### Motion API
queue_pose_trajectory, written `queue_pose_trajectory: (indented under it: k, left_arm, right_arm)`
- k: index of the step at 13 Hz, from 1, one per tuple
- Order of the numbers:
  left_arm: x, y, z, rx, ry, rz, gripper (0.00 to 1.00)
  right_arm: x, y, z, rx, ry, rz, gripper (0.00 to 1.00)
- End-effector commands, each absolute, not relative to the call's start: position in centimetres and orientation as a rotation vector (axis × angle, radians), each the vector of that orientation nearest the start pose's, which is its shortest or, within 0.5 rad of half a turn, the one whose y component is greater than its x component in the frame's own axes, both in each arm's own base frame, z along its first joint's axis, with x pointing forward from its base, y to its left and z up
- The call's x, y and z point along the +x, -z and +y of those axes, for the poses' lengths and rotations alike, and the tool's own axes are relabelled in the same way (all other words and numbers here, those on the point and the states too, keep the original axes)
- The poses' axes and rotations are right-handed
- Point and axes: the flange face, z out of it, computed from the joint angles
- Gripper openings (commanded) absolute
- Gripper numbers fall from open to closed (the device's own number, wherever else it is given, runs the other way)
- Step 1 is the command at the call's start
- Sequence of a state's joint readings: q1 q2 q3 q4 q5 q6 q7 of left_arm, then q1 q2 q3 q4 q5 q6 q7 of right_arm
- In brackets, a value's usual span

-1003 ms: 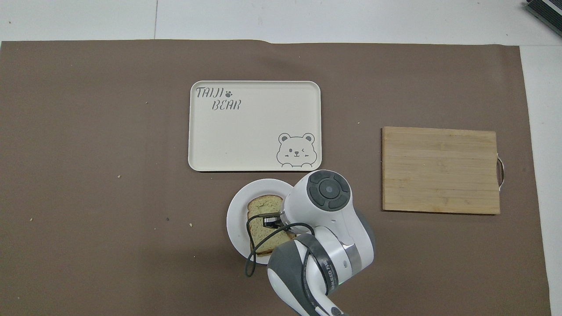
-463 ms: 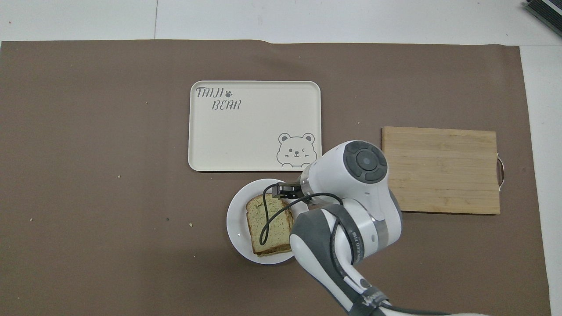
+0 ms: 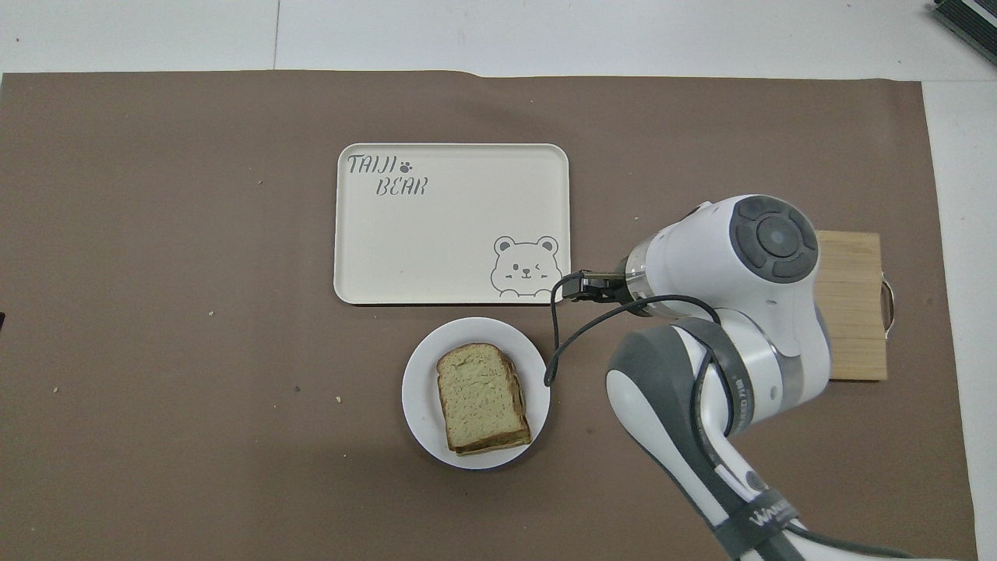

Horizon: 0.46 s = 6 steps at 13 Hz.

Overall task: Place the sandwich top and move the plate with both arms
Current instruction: 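Withdraw the right gripper while the left gripper reaches toward the plate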

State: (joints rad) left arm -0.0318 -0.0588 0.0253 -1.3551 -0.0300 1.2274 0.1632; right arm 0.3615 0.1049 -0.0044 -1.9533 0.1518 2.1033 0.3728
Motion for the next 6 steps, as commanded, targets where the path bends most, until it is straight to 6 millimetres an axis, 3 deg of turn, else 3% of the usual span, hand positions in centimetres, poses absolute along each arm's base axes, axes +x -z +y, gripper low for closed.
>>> queue_pose_trajectory:
  k: [1,2,6]
  left_arm:
    - [47.3,-71.7,-0.9,-3.194,-0.118,0.280,1.00]
    - [46.9,-71.3,-1.2,-3.196,-0.103,0.287,1.00]
    - [46.2,-66.7,-2.5,-3.305,-0.122,0.316,1.00]
  right_arm:
    - [55.5,-45.4,18.7,-3.076,0.001,0.105,1.00]
    - [55.9,-46.3,17.9,-3.116,0.008,0.094,1.00]
    - [56.6,-50.9,12.3,-3.132,0.029,0.100,1.00]
